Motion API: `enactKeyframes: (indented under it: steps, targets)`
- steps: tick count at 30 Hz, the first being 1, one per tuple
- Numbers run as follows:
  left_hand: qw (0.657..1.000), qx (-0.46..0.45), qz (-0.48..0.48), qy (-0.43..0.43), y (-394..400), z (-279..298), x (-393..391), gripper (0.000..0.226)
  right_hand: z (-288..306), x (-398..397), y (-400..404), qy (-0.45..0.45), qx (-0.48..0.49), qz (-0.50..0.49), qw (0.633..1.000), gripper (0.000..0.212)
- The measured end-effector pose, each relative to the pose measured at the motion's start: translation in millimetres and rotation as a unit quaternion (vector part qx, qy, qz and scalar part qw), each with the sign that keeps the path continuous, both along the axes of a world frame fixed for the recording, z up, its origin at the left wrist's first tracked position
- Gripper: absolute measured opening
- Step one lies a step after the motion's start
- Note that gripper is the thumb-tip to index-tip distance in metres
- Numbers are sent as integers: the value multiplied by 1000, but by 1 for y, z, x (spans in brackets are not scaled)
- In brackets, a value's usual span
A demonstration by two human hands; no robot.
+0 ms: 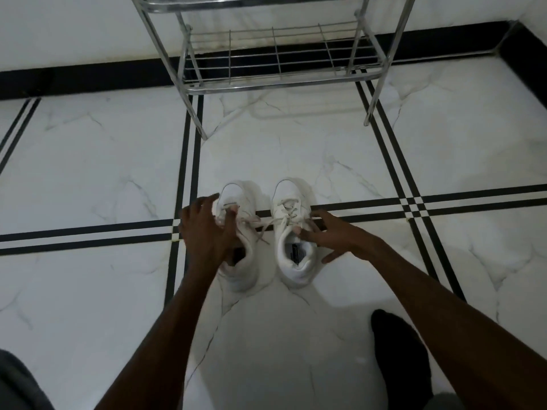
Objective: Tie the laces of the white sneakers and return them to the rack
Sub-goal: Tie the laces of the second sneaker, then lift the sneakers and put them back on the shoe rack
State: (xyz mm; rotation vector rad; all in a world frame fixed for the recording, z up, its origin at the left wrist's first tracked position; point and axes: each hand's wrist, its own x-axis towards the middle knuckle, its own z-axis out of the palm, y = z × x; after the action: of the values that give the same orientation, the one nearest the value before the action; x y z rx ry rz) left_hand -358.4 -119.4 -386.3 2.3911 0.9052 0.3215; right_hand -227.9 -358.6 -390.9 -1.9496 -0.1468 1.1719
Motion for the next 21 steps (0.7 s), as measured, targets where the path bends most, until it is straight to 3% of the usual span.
enactKeyframes:
  steps: [3, 6, 7, 9, 13, 19, 21]
  targets:
    - [985, -171, 28, 16, 24, 3, -29, 69, -10, -11, 2, -103, -10, 9, 995, 97]
    - [948, -310, -33, 56, 19, 10, -43, 16, -19, -19, 10, -161, 7, -44, 986, 83]
    - [941, -329, -58, 55, 16, 9, -44, 25, -20, -21, 13, -177, 6, -50, 983, 81]
    - [942, -322, -78, 52, 16, 1, -47, 47, -23, -22, 18, -230, -10, -50, 972, 78]
    - [962, -266, -47, 37, 10, -11, -43, 60, -25, -29, 27, -244, -27, -78, 966, 83]
    - [975, -220, -15, 10, -10, -9, -14, 51, -25, -14, 28, -265, -19, -91, 960, 61]
    - [975, -223, -3, -20, -20, 4, -5, 49, -10, -2, 26, -271, -7, -90, 958, 65]
